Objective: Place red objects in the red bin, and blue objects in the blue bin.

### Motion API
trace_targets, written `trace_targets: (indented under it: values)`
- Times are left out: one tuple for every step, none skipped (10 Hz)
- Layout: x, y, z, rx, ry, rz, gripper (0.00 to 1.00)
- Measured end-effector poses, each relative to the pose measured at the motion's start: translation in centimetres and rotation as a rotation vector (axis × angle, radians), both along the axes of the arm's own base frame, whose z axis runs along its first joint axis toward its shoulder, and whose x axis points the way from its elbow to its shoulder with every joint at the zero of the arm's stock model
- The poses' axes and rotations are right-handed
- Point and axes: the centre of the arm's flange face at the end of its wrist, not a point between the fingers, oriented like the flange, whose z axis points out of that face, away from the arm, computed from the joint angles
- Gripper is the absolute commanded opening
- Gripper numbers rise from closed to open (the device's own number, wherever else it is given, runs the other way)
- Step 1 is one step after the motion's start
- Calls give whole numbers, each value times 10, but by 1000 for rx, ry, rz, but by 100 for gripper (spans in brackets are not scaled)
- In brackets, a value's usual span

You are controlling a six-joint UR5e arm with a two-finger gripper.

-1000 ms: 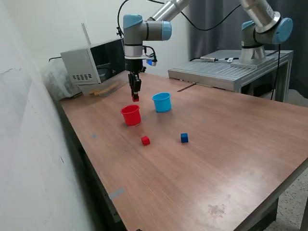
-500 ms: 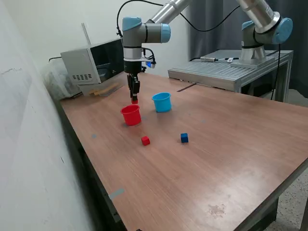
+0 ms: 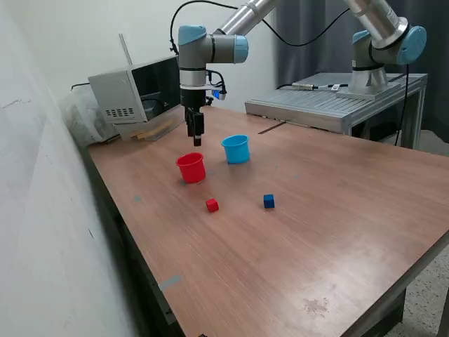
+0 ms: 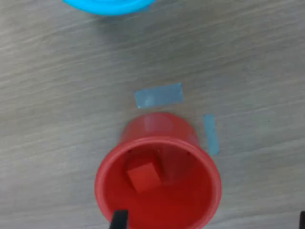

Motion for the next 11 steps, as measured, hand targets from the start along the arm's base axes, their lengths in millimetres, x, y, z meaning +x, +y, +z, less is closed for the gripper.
trace_targets:
  values:
    - [2, -4, 2, 0, -3, 4, 100]
    - [7, -16, 10, 0, -1, 18, 100]
    - [15, -35, 24, 2, 7, 42, 100]
    - [25, -59, 43, 3, 23, 71, 100]
    - [36, -84, 64, 5, 44, 103, 100]
    - [49, -109, 86, 6, 64, 136, 100]
    - [63, -134, 106, 6, 77, 171, 100]
    - [75, -157, 121, 5, 86, 203, 100]
    - [83, -173, 130, 4, 92, 225, 100]
    - [87, -181, 134, 2, 95, 236, 100]
    - [85, -185, 135, 1, 101, 240, 100]
